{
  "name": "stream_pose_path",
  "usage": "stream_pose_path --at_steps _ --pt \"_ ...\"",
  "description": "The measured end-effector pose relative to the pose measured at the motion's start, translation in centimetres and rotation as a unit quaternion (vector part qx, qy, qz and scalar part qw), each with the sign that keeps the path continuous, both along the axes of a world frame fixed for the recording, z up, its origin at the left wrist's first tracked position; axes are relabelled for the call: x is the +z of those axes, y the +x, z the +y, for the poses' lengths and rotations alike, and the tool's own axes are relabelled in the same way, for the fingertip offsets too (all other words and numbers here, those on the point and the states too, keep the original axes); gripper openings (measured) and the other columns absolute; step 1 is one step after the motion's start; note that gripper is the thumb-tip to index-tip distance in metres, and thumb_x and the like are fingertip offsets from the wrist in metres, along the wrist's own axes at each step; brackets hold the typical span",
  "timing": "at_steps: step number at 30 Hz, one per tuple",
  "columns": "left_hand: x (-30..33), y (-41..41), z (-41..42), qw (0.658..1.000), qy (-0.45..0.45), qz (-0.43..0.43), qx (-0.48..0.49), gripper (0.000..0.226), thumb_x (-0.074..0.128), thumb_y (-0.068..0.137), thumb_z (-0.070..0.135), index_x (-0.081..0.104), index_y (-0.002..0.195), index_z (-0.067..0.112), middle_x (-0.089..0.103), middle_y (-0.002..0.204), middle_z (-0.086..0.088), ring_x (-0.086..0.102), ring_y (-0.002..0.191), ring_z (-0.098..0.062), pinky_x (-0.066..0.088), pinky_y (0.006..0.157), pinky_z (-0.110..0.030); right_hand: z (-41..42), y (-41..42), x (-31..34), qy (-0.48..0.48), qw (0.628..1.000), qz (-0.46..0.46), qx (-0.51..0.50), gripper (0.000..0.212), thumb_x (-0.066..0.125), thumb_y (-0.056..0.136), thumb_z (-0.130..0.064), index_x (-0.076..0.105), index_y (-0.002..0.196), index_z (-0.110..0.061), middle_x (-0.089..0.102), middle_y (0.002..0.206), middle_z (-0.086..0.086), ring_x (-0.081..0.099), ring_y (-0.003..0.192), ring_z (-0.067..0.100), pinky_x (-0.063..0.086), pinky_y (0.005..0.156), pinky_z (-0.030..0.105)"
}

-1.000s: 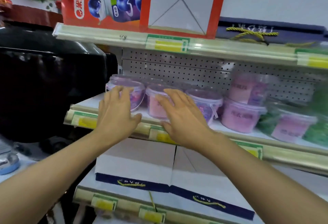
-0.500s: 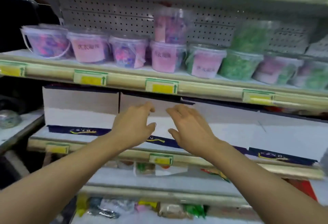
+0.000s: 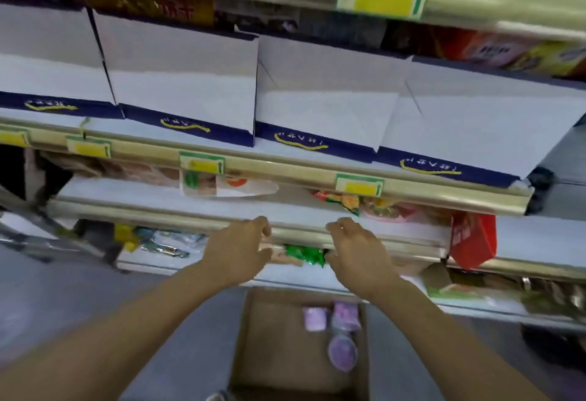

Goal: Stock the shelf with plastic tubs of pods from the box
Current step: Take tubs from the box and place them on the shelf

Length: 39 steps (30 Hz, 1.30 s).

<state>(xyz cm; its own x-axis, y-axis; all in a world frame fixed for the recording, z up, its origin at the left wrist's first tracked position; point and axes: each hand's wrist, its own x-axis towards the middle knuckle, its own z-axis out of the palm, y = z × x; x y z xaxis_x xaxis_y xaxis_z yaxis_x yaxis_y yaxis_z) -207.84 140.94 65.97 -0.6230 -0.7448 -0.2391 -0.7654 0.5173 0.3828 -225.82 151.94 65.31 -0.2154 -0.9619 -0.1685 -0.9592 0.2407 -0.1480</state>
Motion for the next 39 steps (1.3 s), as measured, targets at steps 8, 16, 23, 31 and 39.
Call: stream_pose_path --at_steps 8,16,23,31,39 --pt "-10.2 -2.7 3.8 0.995 0.075 -0.066 -0.017 0.021 0.057 0.086 0.030 0.053 0.105 0.022 0.064 0.104 0.000 0.059 0.102 -0.024 0.045 0.077 -0.030 6.8 -3.9 -11.0 0.110 0.987 -0.067 -0.101 0.043 0.051 0.090 -0.023 0.042 0.132 -0.014 0.043 0.132 0.008 0.047 0.119 0.027 0.041 0.092 0.033" --pt "-20.4 -4.9 6.6 0.981 0.164 -0.098 -0.044 0.023 0.055 0.088 0.027 0.054 0.109 0.018 0.064 0.107 -0.003 0.059 0.102 -0.022 0.049 0.085 -0.032 12.5 -4.3 -22.1 0.140 0.960 -0.122 -0.208 0.028 0.049 0.085 -0.029 0.056 0.111 -0.023 0.059 0.111 0.005 0.061 0.095 0.026 0.051 0.078 0.033" --pt "-29.8 -6.8 8.4 0.968 0.182 -0.141 -0.103 0.031 0.049 0.093 0.033 0.050 0.119 0.017 0.063 0.112 -0.001 0.058 0.105 -0.020 0.048 0.084 -0.028 16.2 -3.7 -30.9 0.154 0.931 -0.148 -0.296 0.033 0.041 0.095 -0.025 0.045 0.127 -0.020 0.052 0.119 0.005 0.057 0.103 0.024 0.050 0.086 0.035" --pt "-42.9 -10.9 9.8 0.970 0.201 -0.121 -0.056 0.041 0.051 0.093 0.035 0.042 0.123 0.008 0.061 0.118 -0.013 0.056 0.109 -0.030 0.041 0.076 -0.030 16.8 -6.3 -44.0 0.125 0.943 -0.114 -0.287 0.041 0.042 0.090 -0.022 0.040 0.131 -0.019 0.055 0.116 0.006 0.055 0.101 0.024 0.047 0.078 0.032" --pt "-59.0 -14.7 8.9 0.967 0.228 -0.105 0.046 0.055 0.052 0.092 0.038 0.037 0.137 0.010 0.054 0.133 -0.012 0.050 0.121 -0.032 0.042 0.096 -0.034 13.8 -10.2 -58.3 0.038 0.961 -0.102 -0.254 0.072 0.073 0.079 -0.020 0.035 0.139 -0.010 0.046 0.135 0.020 0.054 0.111 0.036 0.050 0.084 0.044"
